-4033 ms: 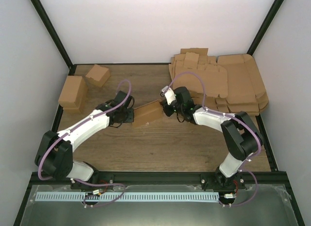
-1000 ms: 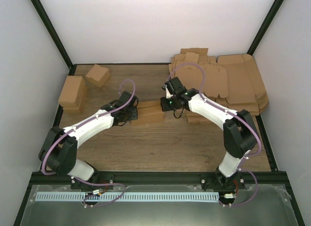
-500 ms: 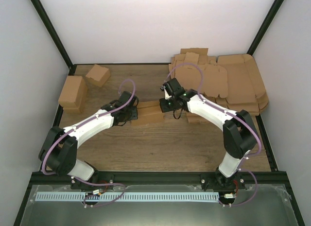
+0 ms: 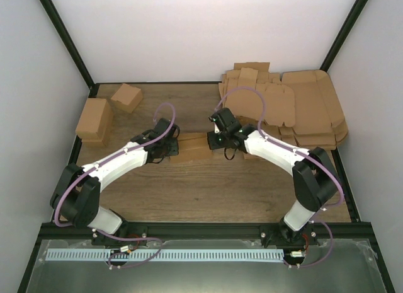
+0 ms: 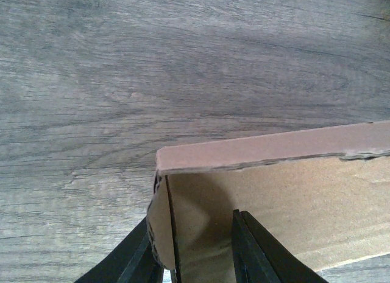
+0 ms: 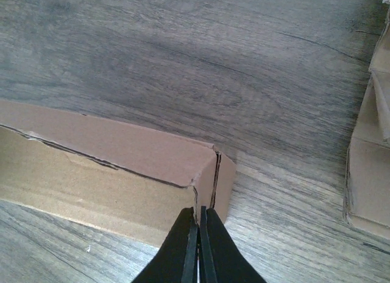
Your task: Fold the paper box
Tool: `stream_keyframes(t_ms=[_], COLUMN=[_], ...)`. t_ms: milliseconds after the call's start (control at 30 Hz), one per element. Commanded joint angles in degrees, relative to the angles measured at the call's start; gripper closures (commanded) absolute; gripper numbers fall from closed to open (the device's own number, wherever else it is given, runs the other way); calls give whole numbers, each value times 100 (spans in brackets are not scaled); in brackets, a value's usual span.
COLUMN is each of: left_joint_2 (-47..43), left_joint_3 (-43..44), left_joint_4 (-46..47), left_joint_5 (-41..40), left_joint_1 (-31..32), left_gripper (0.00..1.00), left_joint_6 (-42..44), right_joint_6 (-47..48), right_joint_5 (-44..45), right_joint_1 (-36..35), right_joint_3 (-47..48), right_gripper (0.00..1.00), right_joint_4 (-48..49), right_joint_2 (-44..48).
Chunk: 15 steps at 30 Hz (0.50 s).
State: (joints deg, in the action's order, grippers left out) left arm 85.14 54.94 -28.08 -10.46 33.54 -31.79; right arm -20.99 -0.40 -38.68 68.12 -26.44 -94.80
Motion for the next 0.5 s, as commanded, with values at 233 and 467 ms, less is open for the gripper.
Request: stream_keyframes(t_ms=[233, 467], left_joint_2=[291, 266], left_joint_3=[-137, -115], left_joint_4=[-419, -455], left_joint_5=[151, 112], left_joint_1=[65, 74], left_gripper=[68, 68], left_joint_6=[-73, -56], right_joint_6=[-300, -252], right_joint_5=[-364, -238], right_joint_1=[-223, -245], right_joint_3=[-742, -860], right_gripper=[99, 99], right_joint_4=[-257, -257], right_joint_2=[-18, -51])
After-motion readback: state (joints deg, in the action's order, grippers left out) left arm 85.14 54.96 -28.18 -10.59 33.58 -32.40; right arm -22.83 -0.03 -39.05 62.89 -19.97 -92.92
